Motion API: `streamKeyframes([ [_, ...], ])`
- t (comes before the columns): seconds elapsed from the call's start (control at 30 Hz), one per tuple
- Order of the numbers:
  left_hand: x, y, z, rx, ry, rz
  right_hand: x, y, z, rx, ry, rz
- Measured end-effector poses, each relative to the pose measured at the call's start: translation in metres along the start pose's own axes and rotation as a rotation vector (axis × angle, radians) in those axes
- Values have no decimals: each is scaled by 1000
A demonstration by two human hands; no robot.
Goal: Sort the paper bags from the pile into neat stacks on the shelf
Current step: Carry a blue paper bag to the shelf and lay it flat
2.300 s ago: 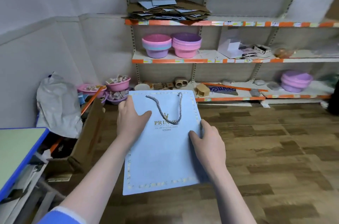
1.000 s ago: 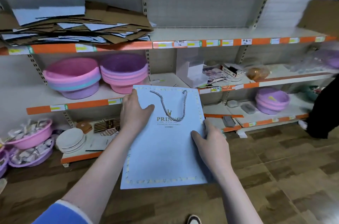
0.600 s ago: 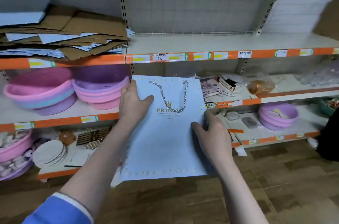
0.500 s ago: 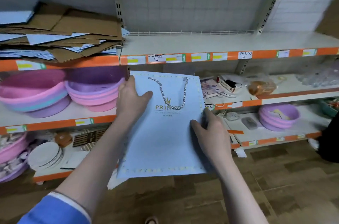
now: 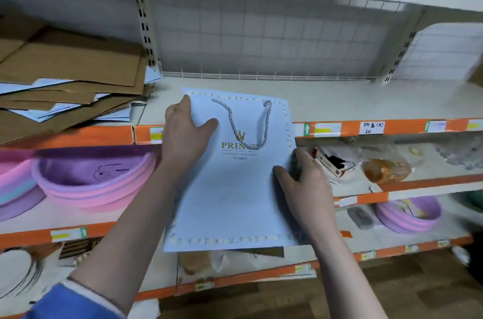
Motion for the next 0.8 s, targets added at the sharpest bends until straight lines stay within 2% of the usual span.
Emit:
streamKeyframes([
  [0.3, 103, -39, -17, -1, 26, -41, 113, -47, -8, -3, -23, -20],
  [0.5, 144, -60, -33, 77, 73, 33, 163, -64, -7, 44, 45, -43],
  [0.67, 173, -81, -34, 50, 93, 68, 213, -76, 0, 87, 106, -104],
  [0.8, 195, -104, -33, 50, 122, 86, 253, -82, 11, 108, 85, -166],
])
Point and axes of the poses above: each hand's wrist, its own x-axis towards the middle knuckle, its own y-axis out of the back of the hand, z = x × y, the point moved 5 cm from there along x, towards the middle knuckle, and after that the axes turned 5 degrees about -x, right-handed, at the moved point
